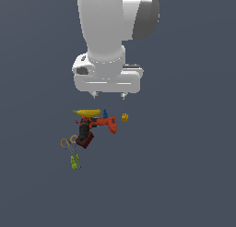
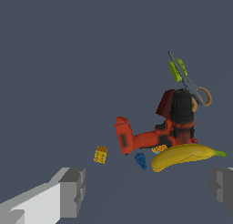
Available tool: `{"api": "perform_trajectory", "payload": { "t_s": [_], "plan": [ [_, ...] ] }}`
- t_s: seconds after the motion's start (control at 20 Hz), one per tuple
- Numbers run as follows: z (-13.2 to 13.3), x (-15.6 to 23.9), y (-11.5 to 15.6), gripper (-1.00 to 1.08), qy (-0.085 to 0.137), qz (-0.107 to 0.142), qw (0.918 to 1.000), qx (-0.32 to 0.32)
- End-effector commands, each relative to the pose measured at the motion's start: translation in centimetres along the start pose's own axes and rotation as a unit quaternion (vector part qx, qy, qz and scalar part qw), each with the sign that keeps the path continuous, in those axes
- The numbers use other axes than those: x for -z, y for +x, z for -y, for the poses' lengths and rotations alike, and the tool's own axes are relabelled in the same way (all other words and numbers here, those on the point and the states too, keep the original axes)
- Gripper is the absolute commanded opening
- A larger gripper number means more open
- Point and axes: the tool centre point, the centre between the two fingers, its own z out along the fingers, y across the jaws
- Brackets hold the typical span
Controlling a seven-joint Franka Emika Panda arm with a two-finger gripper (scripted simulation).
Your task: Pick up a designated object from a clutter of objects.
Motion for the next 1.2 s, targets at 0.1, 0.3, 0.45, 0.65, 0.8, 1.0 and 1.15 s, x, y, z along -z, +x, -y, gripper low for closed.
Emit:
{"api": "perform_trajectory", "payload": {
  "t_s": [0.1, 0.3, 0.45, 0.65, 0.8, 1.0, 1.15],
  "plan": [
    [-0.8, -0.9, 1.4, 1.00, 0.000, -0.001, 0.9999, 0.012],
    [-1.9, -2.2, 3.2, 1.00, 0.000, -0.002, 0.9996, 0.028],
    [-3.0, -3.5, 4.8, 1.00, -0.001, -0.003, 0.9990, 0.044],
    [-4.8, -5.9, 7.3, 1.00, -0.001, -0.005, 0.9976, 0.069],
    [-6.3, -7.9, 9.0, 1.00, -0.001, -0.007, 0.9960, 0.089],
    [-8.5, -10.8, 11.1, 1.00, -0.002, -0.009, 0.9933, 0.115],
    [-10.1, -13.2, 12.4, 1.00, -0.003, -0.010, 0.9908, 0.135]
  ]
}}
